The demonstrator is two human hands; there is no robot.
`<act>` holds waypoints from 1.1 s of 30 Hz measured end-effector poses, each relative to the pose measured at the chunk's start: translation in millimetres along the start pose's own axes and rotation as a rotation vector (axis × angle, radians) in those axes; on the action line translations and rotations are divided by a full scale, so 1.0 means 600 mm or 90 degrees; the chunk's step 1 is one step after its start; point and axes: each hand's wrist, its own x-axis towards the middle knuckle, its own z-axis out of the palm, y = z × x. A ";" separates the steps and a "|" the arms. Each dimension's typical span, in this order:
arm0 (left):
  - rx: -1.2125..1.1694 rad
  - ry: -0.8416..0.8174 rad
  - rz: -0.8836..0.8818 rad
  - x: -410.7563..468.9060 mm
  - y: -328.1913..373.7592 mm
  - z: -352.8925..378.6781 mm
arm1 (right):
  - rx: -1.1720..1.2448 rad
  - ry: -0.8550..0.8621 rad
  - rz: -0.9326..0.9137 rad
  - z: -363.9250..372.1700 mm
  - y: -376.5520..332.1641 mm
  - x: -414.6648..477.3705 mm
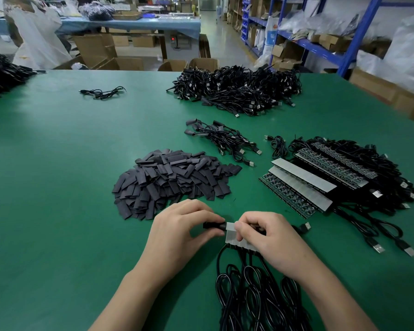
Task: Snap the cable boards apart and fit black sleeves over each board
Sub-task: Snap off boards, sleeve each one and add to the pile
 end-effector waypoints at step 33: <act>0.013 0.015 0.002 -0.002 0.003 0.005 | -0.004 0.023 -0.020 0.002 0.004 0.002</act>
